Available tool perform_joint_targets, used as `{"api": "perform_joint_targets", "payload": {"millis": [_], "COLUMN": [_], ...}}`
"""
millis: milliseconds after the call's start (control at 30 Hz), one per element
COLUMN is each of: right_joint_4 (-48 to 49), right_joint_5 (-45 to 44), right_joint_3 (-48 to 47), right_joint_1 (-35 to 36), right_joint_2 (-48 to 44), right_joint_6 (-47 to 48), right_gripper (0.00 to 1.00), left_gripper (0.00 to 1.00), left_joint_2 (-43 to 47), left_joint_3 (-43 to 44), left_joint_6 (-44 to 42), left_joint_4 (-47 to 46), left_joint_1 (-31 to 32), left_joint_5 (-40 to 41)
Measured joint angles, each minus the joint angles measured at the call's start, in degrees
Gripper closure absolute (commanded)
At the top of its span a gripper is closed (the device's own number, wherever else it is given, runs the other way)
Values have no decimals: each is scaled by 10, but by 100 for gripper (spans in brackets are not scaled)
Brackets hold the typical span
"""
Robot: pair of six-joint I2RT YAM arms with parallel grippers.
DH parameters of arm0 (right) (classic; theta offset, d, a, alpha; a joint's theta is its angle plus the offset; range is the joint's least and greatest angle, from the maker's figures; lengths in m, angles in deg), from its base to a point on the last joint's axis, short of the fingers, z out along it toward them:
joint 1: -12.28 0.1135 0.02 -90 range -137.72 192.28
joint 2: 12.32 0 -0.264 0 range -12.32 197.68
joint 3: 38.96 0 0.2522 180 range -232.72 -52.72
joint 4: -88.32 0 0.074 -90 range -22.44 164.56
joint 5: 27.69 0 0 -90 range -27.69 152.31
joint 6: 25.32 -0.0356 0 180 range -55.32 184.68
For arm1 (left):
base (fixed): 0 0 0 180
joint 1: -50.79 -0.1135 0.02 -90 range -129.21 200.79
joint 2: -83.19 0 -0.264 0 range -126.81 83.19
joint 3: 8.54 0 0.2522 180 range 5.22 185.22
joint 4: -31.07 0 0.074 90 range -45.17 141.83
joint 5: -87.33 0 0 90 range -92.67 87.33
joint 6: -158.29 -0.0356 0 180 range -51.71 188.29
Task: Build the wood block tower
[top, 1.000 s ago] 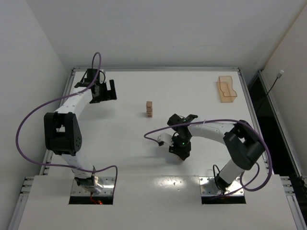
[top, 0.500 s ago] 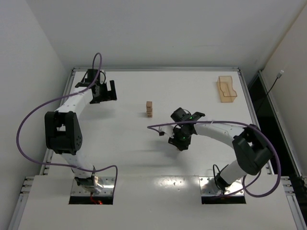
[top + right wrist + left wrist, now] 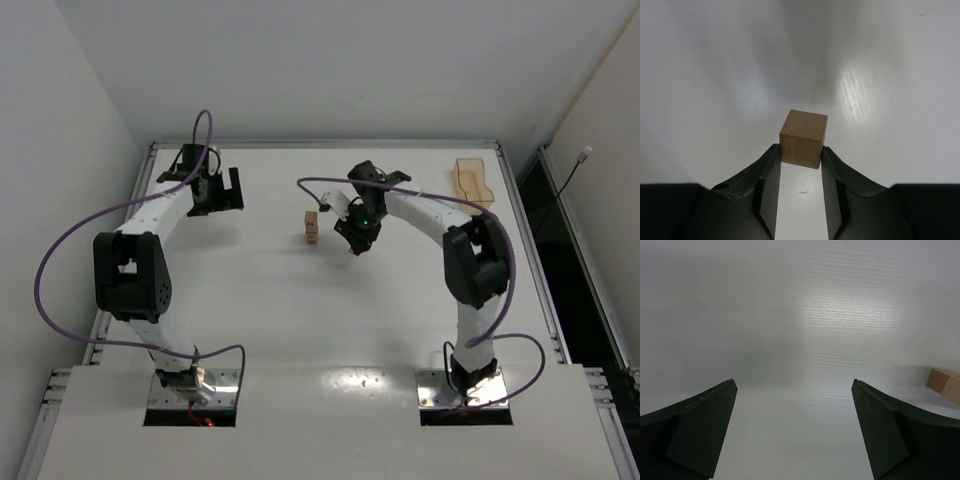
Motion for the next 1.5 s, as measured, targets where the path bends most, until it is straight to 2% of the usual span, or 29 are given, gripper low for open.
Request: {"api": "perform_joint_targets", "payload": {"millis": [100, 267, 600, 700, 933, 1100, 1500], "right_joint_4": [-40, -88, -133, -126, -31, -33, -155], "right_joint_5": [7, 3, 5, 3, 3, 3, 44], "right_joint_3": [-96, -206, -319, -332, -299, -356, -400], "right_joint_1": [-19, -56, -97, -105, -127, -129, -132], "right_joint_2": [73, 150, 264, 268, 252, 284, 307], "right_joint_6": [12, 21, 38, 35, 1, -5, -2], "right_gripper": [100, 100, 100, 100, 100, 100, 100], "left_gripper": [0, 0, 0, 0, 0, 0, 0], "left_joint_2": [0, 0, -1, -1, -1, -1, -1], "left_joint_3": [0, 0, 0, 0, 0, 0, 0], "left_joint_6": [0, 0, 0, 0, 0, 0, 0], "left_joint_4": [0, 0, -1, -1, 0, 0, 0], "left_joint_1": [0, 0, 0, 0, 0, 0, 0], "left_joint_5": [0, 0, 1, 1, 1, 1, 3]}}
